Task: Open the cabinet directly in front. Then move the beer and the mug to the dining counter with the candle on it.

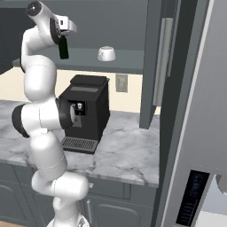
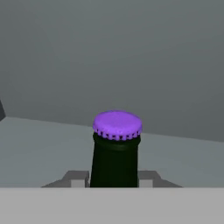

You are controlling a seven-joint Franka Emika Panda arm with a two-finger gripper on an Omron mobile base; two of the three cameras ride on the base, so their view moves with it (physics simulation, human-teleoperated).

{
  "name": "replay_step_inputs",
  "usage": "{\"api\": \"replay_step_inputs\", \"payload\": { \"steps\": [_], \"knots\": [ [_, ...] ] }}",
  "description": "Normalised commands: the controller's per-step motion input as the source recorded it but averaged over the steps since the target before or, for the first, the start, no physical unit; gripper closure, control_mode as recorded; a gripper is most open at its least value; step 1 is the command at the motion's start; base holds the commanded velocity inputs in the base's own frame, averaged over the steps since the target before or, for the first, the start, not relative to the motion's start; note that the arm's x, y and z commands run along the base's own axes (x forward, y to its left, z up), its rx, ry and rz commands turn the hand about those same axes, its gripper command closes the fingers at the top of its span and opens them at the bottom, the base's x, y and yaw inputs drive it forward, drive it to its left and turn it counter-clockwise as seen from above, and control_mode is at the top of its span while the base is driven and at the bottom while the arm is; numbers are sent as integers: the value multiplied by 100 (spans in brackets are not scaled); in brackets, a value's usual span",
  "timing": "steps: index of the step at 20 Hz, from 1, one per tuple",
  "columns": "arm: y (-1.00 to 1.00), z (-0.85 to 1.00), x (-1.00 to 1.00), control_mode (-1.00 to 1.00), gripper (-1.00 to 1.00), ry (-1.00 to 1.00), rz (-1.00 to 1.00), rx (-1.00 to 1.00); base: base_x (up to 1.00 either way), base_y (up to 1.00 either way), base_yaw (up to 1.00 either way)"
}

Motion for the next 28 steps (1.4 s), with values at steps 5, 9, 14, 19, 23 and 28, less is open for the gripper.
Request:
{"api": "replay_step_inputs", "payload": {
  "steps": [5, 9, 14, 19, 23, 28],
  "knots": [
    [-28, -1, -70, -100, 100, -17, 0, 7, 0, 0, 0],
    [-64, -12, -100, -100, 100, -32, 2, 15, 0, 0, 0],
    [-83, -41, -100, -100, 100, -29, 4, 18, 0, 0, 0],
    [-80, -67, -100, -100, 100, -1, 15, 4, 0, 0, 0],
    [-12, -57, -100, -100, 100, 0, 39, -6, 0, 0, 0],
    [15, -47, -75, -100, 100, -25, 46, -12, 0, 0, 0]
  ]
}}
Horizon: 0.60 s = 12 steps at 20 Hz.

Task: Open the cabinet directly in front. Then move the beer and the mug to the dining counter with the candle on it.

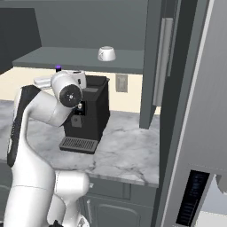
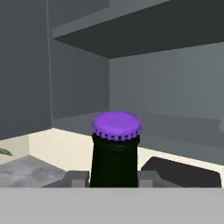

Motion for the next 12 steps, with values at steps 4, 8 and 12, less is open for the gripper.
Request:
{"api": "replay_step_inputs", "payload": {
  "steps": [4, 8, 12],
  "knots": [
    [1, 0, -2, -100, 100, -5, 1, 0, 0, 0, 0],
    [0, 0, 0, -100, 100, 0, 0, 0, 0, 0, 0],
    [0, 0, -1, -100, 100, 0, 0, 0, 0, 0, 0]
  ]
}}
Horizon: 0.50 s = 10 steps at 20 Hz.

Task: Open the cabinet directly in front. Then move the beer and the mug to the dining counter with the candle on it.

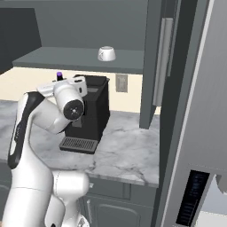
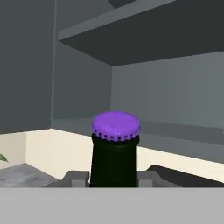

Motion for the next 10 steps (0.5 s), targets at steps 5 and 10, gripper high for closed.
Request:
{"api": "replay_step_inputs", "payload": {
  "steps": [5, 10],
  "knots": [
    [0, -3, -19, 100, 100, 0, 1, 0, -80, -6, 14],
    [0, 0, 0, 100, 100, 0, 0, 0, -67, -18, 77]
  ]
}}
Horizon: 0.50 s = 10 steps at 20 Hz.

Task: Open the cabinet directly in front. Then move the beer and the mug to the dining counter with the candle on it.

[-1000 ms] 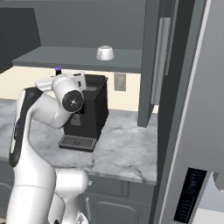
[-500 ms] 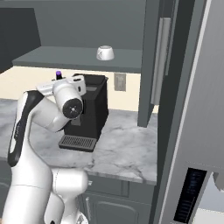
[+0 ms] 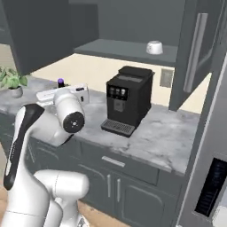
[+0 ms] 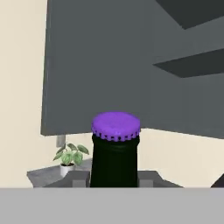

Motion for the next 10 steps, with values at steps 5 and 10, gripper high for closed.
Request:
{"api": "replay_step_inputs", "payload": {
  "steps": [5, 10],
  "knots": [
    [0, 0, 0, 100, 100, 0, 0, 0, -10, 0, 100],
    [0, 0, 0, 100, 100, 0, 0, 0, -8, 0, 100]
  ]
}}
